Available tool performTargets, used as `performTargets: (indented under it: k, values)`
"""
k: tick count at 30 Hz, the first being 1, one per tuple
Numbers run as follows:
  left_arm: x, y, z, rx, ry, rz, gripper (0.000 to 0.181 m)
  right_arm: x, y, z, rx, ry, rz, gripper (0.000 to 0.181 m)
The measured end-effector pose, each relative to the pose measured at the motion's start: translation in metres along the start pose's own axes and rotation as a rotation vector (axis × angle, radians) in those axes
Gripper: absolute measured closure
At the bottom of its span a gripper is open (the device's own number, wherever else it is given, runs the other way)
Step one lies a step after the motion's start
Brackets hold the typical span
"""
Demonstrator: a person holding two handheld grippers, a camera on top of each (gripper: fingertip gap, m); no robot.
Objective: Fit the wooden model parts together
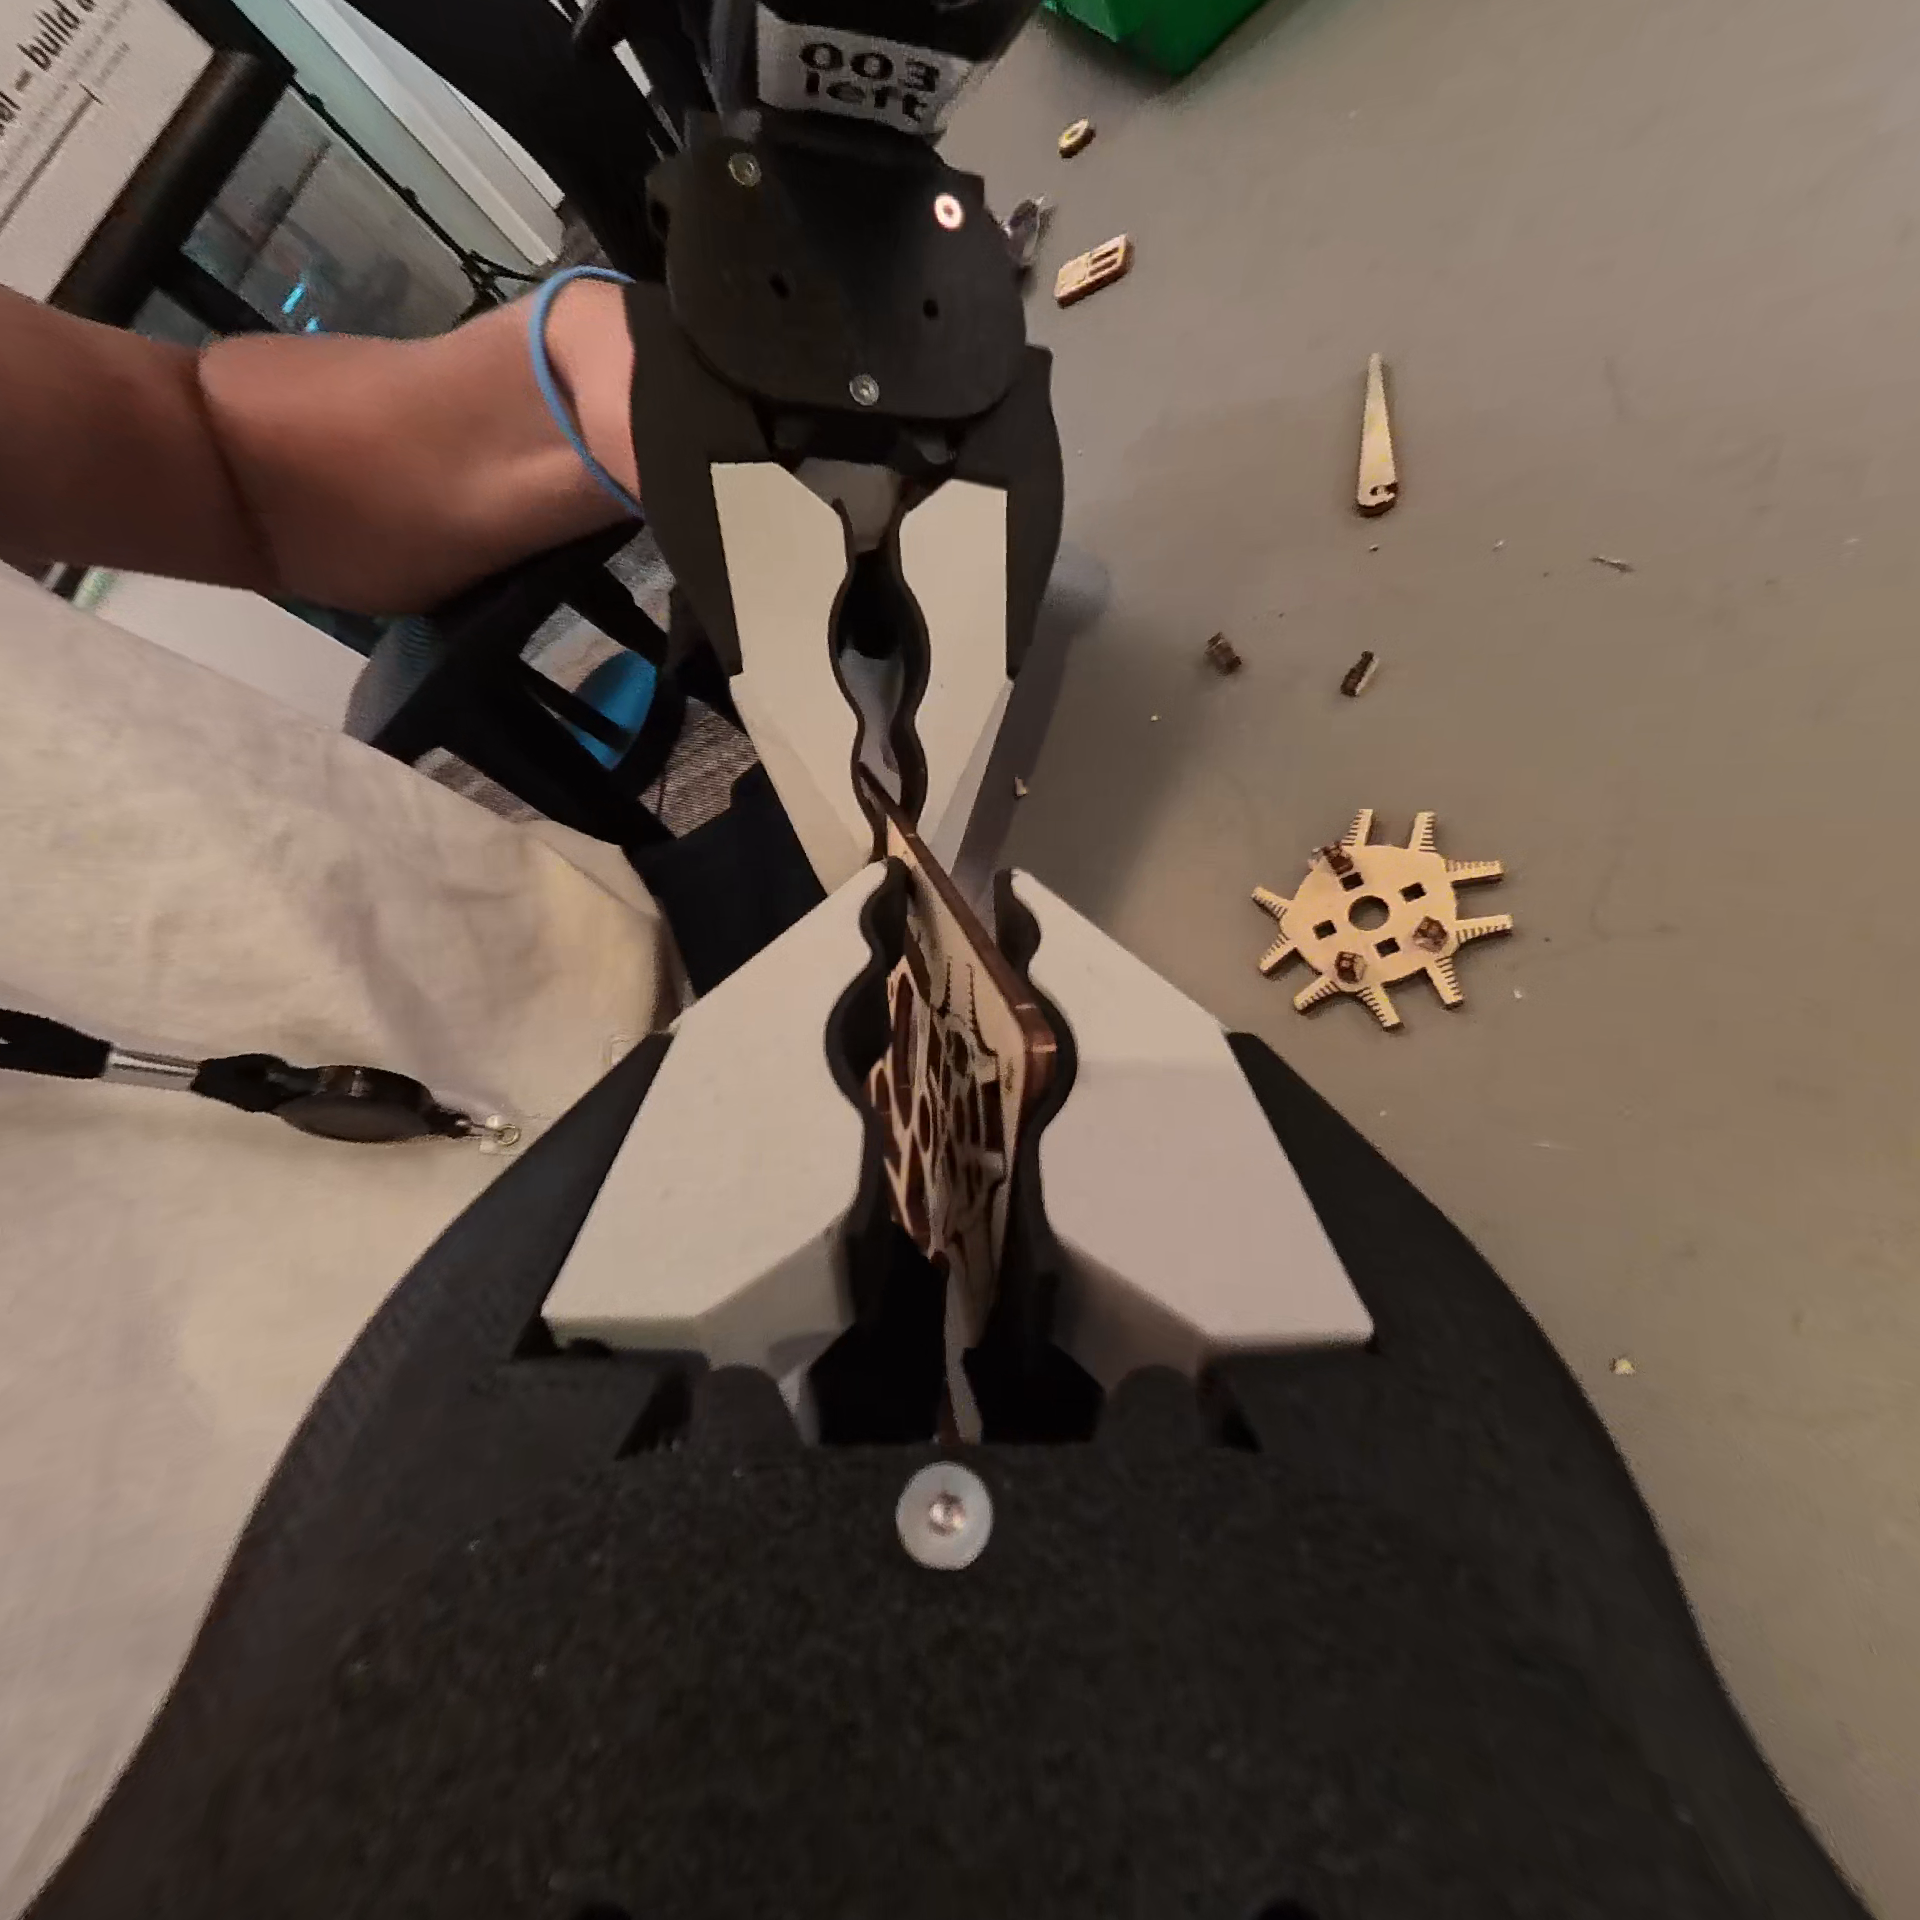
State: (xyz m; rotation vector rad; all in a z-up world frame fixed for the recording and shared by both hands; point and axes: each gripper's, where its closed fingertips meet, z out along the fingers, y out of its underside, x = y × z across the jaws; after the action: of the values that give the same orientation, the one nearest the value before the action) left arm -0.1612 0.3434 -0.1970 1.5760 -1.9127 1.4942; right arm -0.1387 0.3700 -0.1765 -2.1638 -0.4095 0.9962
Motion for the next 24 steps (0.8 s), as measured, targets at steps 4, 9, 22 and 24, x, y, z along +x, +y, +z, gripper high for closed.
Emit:
performTargets:
  k: [4, 9, 22, 24]
  values:
    - [-0.004, 0.000, 0.002, 0.006, 0.026, -0.014, 0.181, 0.005, 0.004, 0.000, -0.018, -0.015, 0.034, 0.168]
    - [-0.007, 0.002, 0.005, 0.002, 0.038, 0.011, 0.180, 0.010, 0.009, 0.003, -0.071, 0.054, -0.005, 0.166]
    - [-0.014, 0.003, 0.011, -0.010, 0.021, 0.019, 0.179, 0.014, 0.016, 0.002, -0.065, 0.052, 0.038, 0.173]
    - [-0.014, 0.004, 0.012, -0.017, 0.022, 0.019, 0.179, 0.013, 0.018, 0.002, -0.067, 0.034, 0.040, 0.174]
